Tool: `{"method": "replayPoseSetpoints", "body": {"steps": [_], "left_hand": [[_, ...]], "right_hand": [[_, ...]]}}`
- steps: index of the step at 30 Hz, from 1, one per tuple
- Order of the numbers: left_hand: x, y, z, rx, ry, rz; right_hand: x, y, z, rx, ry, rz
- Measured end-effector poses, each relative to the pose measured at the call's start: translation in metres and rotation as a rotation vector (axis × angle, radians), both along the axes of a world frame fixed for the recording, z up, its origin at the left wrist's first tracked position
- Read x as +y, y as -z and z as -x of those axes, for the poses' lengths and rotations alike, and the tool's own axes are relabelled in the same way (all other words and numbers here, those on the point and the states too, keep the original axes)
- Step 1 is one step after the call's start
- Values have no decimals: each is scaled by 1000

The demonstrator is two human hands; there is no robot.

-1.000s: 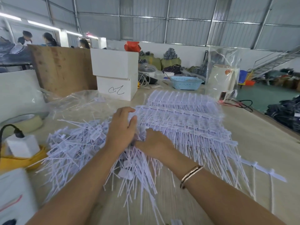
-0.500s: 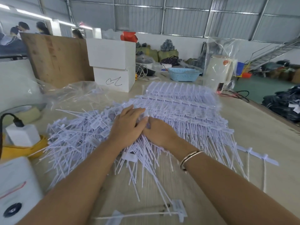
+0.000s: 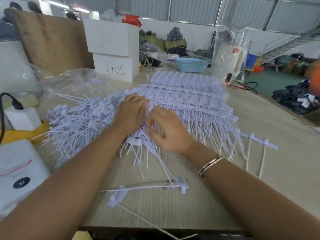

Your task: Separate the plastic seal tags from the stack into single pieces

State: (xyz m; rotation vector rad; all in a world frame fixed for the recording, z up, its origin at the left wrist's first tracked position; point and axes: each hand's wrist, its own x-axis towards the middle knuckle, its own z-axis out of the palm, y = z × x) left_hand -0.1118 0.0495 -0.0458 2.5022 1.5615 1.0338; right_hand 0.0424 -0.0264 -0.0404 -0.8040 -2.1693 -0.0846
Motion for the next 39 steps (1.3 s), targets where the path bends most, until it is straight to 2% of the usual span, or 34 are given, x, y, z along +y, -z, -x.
{"method": "replayPoseSetpoints", "body": {"steps": [3, 6, 12, 14, 17, 21, 23, 26, 27, 30, 32, 33, 35, 39], "left_hand": [[2, 1, -1, -43, -13, -28], [4, 2, -1, -11, -34, -26], [9, 3, 0, -64, -19, -12], [11, 0, 4, -239, 37, 65], [8, -6, 9, -483, 176, 207], [3, -12, 12, -578, 363, 305], [0, -15, 16, -497, 375, 334], [2, -13, 19, -142, 296, 151], [2, -12, 18, -97, 298, 110], [2, -11, 19, -136, 338, 83], [6, -8, 23, -27, 309, 35], [9, -6, 24, 57, 281, 4], [12, 0, 24, 151, 240, -27], [11, 5, 20, 114, 213, -65]], "right_hand": [[-29, -3, 4, -333, -232, 22], [-45, -3, 16, -571, -322, 71], [-40, -8, 24, -687, -363, 63], [-30, -13, 20, -740, -312, 69], [-9, -20, 9, -787, -102, 99], [22, -30, 3, -546, 181, 131], [35, -32, 5, -536, 341, 160], [44, -28, 9, -533, 392, 202], [44, -26, 9, -505, 386, 213], [33, -20, 6, -313, 373, 84], [21, -23, 5, -123, 304, -32], [14, -25, 4, -90, 239, -64], [0, -28, 9, -183, 65, -65], [-30, -20, 39, -509, -342, 36]]}}
